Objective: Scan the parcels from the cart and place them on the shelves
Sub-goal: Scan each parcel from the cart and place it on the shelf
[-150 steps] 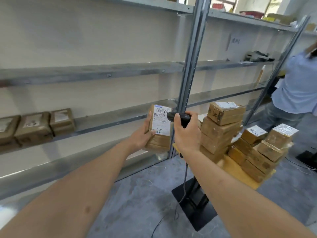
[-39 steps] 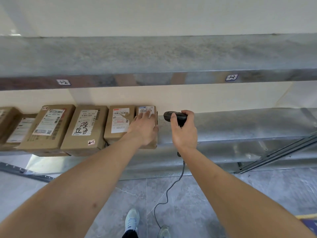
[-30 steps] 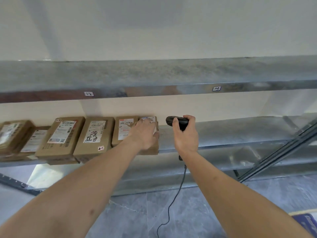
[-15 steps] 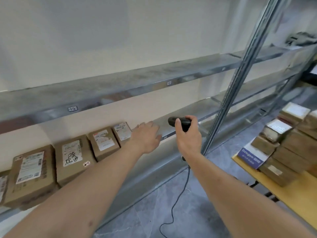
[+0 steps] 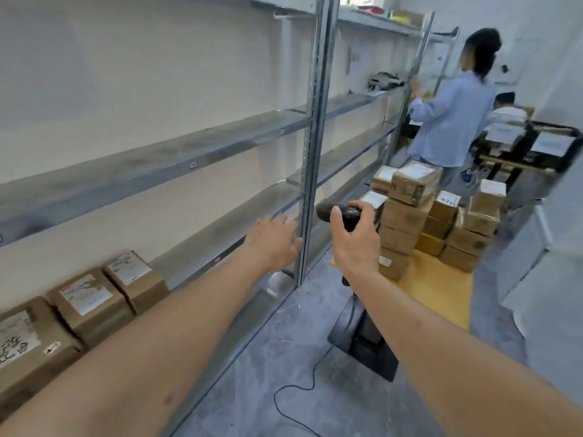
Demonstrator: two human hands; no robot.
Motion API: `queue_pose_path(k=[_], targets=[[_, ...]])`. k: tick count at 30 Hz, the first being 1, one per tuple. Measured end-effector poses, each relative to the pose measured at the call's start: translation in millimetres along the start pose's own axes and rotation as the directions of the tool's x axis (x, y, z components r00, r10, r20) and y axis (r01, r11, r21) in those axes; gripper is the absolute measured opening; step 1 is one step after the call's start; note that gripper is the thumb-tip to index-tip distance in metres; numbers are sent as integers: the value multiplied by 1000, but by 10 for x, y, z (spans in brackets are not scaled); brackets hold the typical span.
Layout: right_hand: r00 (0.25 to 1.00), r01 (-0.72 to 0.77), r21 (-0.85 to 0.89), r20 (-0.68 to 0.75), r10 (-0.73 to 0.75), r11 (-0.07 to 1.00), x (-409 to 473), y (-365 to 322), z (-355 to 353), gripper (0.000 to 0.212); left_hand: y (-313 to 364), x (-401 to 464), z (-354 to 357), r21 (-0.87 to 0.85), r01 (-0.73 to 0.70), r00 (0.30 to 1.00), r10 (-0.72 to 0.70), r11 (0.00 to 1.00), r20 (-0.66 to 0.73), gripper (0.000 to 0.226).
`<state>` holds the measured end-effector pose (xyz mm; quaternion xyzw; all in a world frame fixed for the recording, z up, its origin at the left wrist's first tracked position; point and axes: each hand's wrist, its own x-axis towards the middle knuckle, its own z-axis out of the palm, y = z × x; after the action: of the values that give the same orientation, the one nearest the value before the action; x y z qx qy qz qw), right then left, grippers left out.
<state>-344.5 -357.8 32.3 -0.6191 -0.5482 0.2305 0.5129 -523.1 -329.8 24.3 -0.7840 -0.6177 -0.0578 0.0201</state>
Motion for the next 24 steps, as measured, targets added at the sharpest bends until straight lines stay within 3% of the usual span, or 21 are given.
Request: queue_pose_path(k=[13,24], targets=[[993,-19,-53,-116,13,998,730,839,-1748,34,2079,930,51,-107,-163,984,154,981,-90,48],[981,-59,-52,-189,48,997,1700,1339,-2327,32,2840,2014,65,-102,-189,979,180,977,-90,47]])
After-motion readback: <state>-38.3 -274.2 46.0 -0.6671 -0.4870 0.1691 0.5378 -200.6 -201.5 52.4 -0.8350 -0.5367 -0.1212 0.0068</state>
